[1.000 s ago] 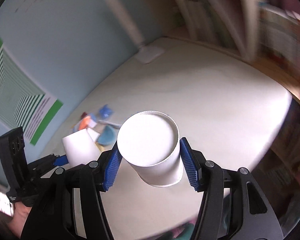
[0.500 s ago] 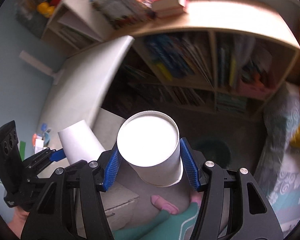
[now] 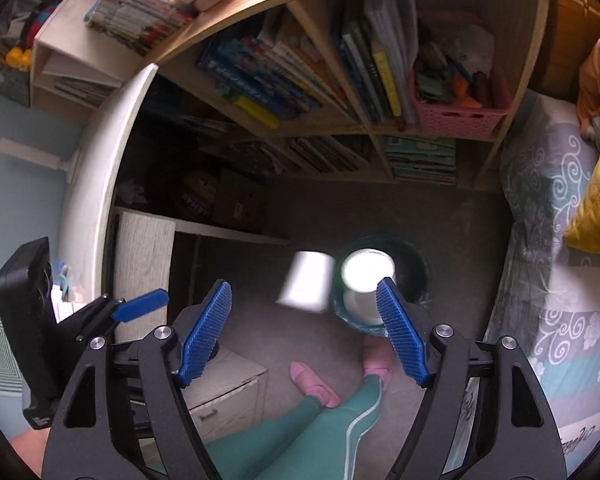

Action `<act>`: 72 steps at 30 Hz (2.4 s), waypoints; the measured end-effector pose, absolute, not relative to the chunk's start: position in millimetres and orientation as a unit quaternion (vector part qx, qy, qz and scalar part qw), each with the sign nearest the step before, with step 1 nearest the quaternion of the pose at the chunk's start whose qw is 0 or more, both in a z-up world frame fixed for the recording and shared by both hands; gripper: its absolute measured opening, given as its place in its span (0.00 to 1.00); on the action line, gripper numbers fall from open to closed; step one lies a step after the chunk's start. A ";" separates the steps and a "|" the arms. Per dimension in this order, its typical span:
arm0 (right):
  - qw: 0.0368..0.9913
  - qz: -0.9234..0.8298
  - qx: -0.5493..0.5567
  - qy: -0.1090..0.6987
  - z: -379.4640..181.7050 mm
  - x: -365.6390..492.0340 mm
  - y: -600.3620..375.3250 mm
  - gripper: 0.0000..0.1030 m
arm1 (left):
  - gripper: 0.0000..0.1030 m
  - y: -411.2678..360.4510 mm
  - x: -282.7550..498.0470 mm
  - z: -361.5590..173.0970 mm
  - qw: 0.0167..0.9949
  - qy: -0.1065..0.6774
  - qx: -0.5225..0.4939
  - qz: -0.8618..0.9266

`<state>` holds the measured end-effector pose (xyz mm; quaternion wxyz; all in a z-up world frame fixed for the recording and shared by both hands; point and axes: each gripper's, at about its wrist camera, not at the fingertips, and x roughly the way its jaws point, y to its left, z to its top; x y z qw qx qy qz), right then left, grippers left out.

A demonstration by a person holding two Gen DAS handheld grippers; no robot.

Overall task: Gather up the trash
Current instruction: 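Carry both cups to the teal wastebasket and open both tools, then return both tools to the table over the boxes, then grasp a white flower-print box with the left tool while the right tool grasps a small red-edged box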

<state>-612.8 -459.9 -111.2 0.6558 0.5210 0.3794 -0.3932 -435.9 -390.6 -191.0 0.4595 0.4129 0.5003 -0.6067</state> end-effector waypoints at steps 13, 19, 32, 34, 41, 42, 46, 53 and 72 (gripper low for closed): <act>0.693 -0.361 0.500 0.374 -87.9 -579.0 -463.5 0.73 | 0.85 -367.0 -370.4 -148.4 0.521 0.495 0.354 -0.598; 0.758 -0.276 0.438 0.397 -58.1 -480.1 -460.9 0.74 | 0.88 -318.3 -288.6 -108.7 0.606 0.490 0.294 -0.553; 0.833 -0.059 0.278 0.474 -42.6 -239.9 -355.0 0.75 | 0.92 -145.4 -107.2 -76.7 0.760 0.494 0.177 -0.384; 0.833 -0.035 0.259 0.487 -48.1 -212.3 -332.9 0.75 | 0.92 -118.9 -78.6 -75.6 0.772 0.498 0.158 -0.362; 0.831 0.014 0.200 0.518 -63.9 -143.6 -265.6 0.75 | 0.92 -65.7 -17.5 -78.7 0.796 0.491 0.143 -0.323; 0.832 0.018 0.191 0.520 -64.8 -134.3 -258.5 0.75 | 0.92 -61.8 -9.2 -81.6 0.796 0.492 0.142 -0.322; 0.832 0.024 0.161 0.530 -70.9 -99.0 -238.3 0.75 | 0.92 -57.3 15.3 -96.9 0.796 0.491 0.145 -0.323; 0.833 0.007 0.080 0.547 -87.7 -51.0 -224.8 0.74 | 0.91 -69.3 63.7 -131.1 0.775 0.517 0.133 -0.338; 0.834 0.014 0.134 0.535 -80.9 -54.8 -243.3 0.49 | 0.46 -101.1 69.9 -130.3 0.762 0.490 0.183 -0.383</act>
